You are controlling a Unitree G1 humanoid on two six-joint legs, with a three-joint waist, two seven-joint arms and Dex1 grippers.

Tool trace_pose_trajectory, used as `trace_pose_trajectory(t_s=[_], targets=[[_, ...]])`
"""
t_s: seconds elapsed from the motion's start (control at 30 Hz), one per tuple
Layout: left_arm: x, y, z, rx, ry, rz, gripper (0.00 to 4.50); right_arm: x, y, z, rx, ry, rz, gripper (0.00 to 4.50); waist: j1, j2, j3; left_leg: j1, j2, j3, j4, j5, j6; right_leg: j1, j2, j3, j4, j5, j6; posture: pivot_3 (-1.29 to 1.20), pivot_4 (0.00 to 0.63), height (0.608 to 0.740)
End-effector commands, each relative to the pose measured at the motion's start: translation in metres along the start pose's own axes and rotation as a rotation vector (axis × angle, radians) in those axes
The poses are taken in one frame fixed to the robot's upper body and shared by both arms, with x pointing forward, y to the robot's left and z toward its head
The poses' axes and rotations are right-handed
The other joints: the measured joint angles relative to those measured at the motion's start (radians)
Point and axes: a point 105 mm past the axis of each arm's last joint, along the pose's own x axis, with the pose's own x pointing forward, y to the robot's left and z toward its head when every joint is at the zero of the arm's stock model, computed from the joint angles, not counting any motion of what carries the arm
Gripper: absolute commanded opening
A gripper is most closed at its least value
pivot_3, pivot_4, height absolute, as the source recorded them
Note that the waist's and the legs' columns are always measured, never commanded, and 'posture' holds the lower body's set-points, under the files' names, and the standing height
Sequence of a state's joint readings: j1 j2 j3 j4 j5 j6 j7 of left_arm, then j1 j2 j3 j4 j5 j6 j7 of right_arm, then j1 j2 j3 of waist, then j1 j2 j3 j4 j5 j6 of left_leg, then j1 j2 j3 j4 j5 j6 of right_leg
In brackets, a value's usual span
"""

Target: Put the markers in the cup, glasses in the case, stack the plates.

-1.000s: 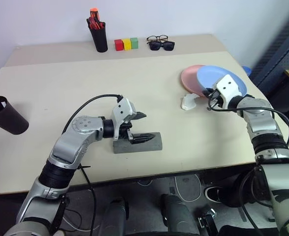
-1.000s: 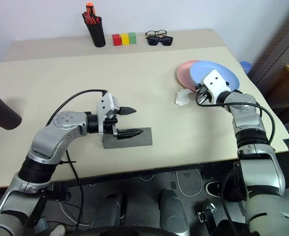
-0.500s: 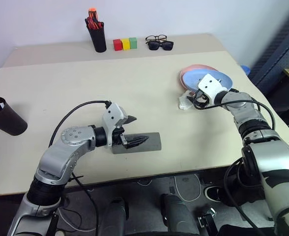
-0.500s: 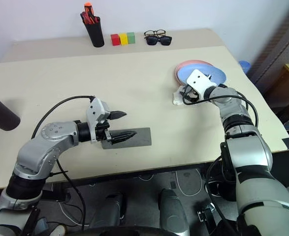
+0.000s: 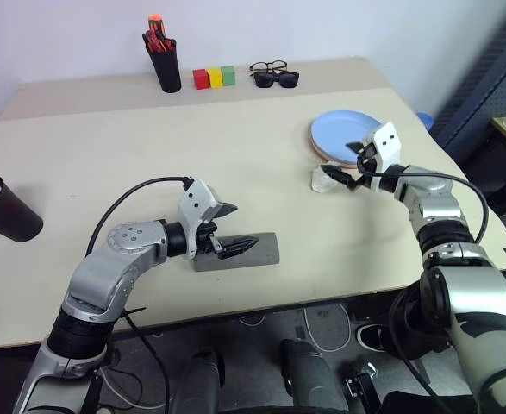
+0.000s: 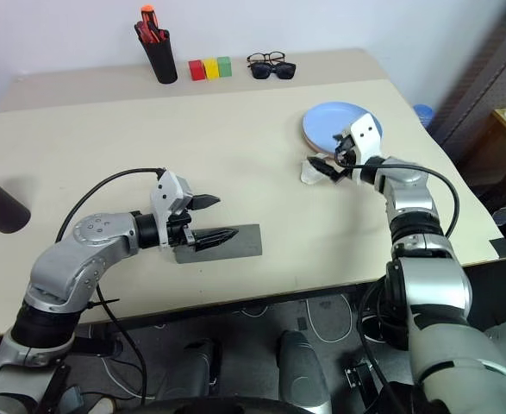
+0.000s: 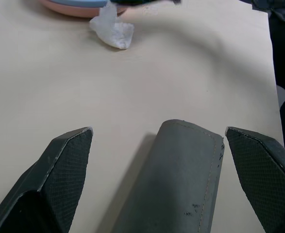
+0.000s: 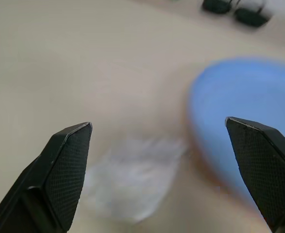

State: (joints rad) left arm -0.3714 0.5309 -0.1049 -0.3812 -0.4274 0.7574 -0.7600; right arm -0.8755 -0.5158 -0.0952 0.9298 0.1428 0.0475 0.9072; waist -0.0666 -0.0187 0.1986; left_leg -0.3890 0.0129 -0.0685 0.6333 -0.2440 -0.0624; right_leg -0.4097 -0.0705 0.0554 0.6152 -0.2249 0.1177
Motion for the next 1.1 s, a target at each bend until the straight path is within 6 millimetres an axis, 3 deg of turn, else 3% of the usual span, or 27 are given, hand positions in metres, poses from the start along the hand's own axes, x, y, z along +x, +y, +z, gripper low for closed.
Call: trace_pose_trajectory(t_s=[0.03,0.23,0.43,0.53,0.77,0.93,1.0,1.1], targets=[[0.0,0.0,0.011,0.022,-0.039,-0.01,4.5,-0.005,0.005,0.004,0.07,-0.024,0.016,4.49,0.0,0.0,0.0,0.0,0.0,0.0,0.0,0.0,0.0,0.0,0.0,0.0,0.0,0.0,0.0,0.0,0.15,0.74],[-0.005,0.0,0.01,0.014,-0.033,0.007,4.5,0.0,0.003,-0.015,0.124,0.035,-0.041,4.49,-0.004,0.0,0.0,0.001,0.0,0.001,0.001,0.0,0.0,0.0,0.001,0.0,0.001,-0.001,-0.002,0.0,0.15,0.74],[-0.012,0.0,0.006,0.001,-0.025,0.037,4.5,0.017,0.007,-0.021,0.12,0.052,-0.058,4.49,-0.004,0.0,0.0,0.001,0.0,0.001,0.0,0.0,0.0,0.0,0.001,0.001,0.0,0.0,-0.001,0.0,0.15,0.74],[-0.015,0.0,0.005,-0.007,-0.023,0.049,4.5,0.024,0.008,-0.02,0.125,0.05,-0.072,3.66,-0.004,0.0,0.0,0.001,0.0,0.001,0.0,0.0,0.0,0.0,0.001,0.001,0.0,0.0,0.0,0.0,0.15,0.74],[-0.018,-0.001,0.003,-0.013,-0.015,0.068,4.5,0.03,0.009,-0.014,0.099,0.027,-0.078,0.11,-0.003,0.0,0.0,0.001,0.0,0.0,0.0,0.0,0.0,0.0,0.001,0.001,0.0,0.0,0.0,0.0,0.15,0.74],[-0.017,-0.001,0.002,-0.017,-0.016,0.069,4.5,0.027,0.006,0.001,0.099,-0.065,-0.085,0.04,-0.003,0.0,0.0,0.001,0.0,0.0,0.0,0.0,0.0,0.0,0.001,0.001,0.0,0.0,0.0,0.0,0.15,0.74],[-0.017,-0.001,0.002,-0.02,-0.018,0.069,4.5,0.025,0.005,0.017,0.104,-0.145,-0.071,0.04,-0.003,0.0,0.0,0.001,0.0,0.0,0.0,0.0,0.0,0.0,0.001,0.001,0.0,0.0,0.0,0.0,0.15,0.74],[-0.017,0.001,0.003,-0.025,-0.027,0.08,4.5,0.016,-0.013,0.041,0.095,-0.232,-0.154,0.04,-0.003,0.0,0.0,0.001,0.0,0.0,0.0,0.0,0.0,0.0,0.001,0.001,0.0,0.0,0.0,0.0,0.15,0.74]])
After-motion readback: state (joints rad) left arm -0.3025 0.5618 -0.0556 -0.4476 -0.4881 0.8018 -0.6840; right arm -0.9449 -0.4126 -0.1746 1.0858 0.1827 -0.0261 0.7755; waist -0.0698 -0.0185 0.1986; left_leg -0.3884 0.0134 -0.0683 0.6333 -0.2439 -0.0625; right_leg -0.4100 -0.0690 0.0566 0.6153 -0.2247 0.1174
